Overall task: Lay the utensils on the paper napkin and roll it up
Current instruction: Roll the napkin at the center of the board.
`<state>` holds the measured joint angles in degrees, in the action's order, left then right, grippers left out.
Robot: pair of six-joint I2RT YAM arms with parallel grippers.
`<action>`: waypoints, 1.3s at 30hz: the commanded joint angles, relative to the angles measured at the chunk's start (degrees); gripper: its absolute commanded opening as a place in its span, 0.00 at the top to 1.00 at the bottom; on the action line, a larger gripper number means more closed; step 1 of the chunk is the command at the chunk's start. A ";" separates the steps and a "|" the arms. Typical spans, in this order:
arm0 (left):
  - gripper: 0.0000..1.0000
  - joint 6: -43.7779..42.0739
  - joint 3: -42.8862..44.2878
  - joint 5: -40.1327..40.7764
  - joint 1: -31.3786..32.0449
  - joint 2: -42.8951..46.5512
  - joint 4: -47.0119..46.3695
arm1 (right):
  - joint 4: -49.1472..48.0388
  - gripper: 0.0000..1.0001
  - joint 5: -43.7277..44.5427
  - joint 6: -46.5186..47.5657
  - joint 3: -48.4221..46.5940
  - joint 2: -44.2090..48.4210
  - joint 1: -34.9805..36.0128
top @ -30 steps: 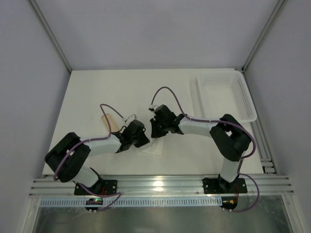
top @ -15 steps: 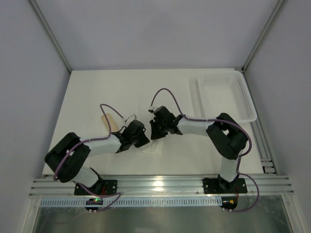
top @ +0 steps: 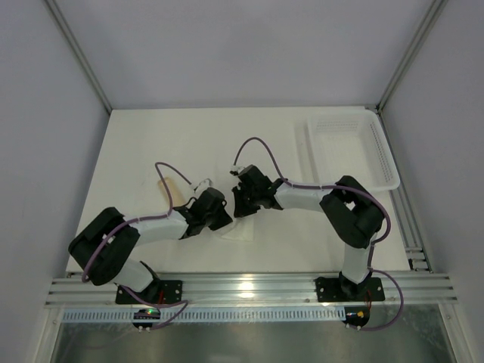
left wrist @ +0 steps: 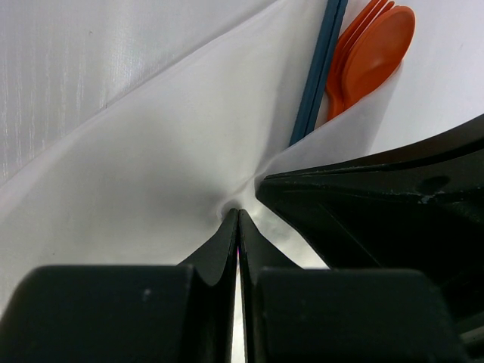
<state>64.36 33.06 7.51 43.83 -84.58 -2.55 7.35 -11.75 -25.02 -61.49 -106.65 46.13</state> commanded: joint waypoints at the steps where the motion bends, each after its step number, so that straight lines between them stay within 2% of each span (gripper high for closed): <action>1: 1.00 -0.11 -1.15 1.20 0.37 0.64 2.37 | 0.20 0.96 2.43 0.41 -1.61 -0.58 0.01; 12: 1.00 0.59 -1.51 1.63 0.55 0.64 2.37 | 2.22 0.92 3.22 0.76 -3.10 -0.14 0.01; 20: 1.00 0.94 -1.33 1.72 0.55 0.46 2.37 | 5.38 0.90 4.89 0.58 -3.63 6.44 0.01; 23: 1.00 0.86 -1.33 1.72 0.55 0.64 2.37 | 8.11 0.89 8.75 0.58 -3.63 8.82 0.01; 26: 1.00 0.86 -1.42 1.63 0.55 0.90 2.28 | 10.92 0.80 13.75 0.14 -3.37 11.63 0.10; 29: 1.00 0.77 -1.42 1.63 0.64 0.82 2.37 | 12.42 0.64 14.73 -0.91 -2.32 12.43 0.01; 30: 1.00 0.77 -1.42 1.63 0.64 0.82 2.37 | 12.77 0.53 14.82 -1.43 -1.97 12.69 0.01; 33: 1.00 0.77 -1.33 1.54 0.64 0.82 2.37 | 13.82 0.46 15.09 -3.19 -1.17 12.52 0.01; 36: 1.00 0.68 -1.42 1.46 0.73 0.55 2.37 | 15.23 0.32 15.96 -5.04 -1.17 11.47 0.01; 37: 1.00 0.68 -1.42 1.46 0.73 0.55 2.28 | 15.76 0.23 16.31 -6.00 -1.26 11.20 0.10; 38: 1.00 0.59 -1.42 1.37 0.73 0.55 2.28 | 16.20 0.21 17.80 -6.45 -1.26 11.20 0.10; 39: 1.00 0.59 -1.42 1.46 0.73 0.73 2.37 | 16.72 0.15 18.51 -6.97 -1.26 11.20 0.10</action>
<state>65.58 32.80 7.94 44.14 -84.47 -2.70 21.98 2.94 -29.34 -62.76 -95.44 46.15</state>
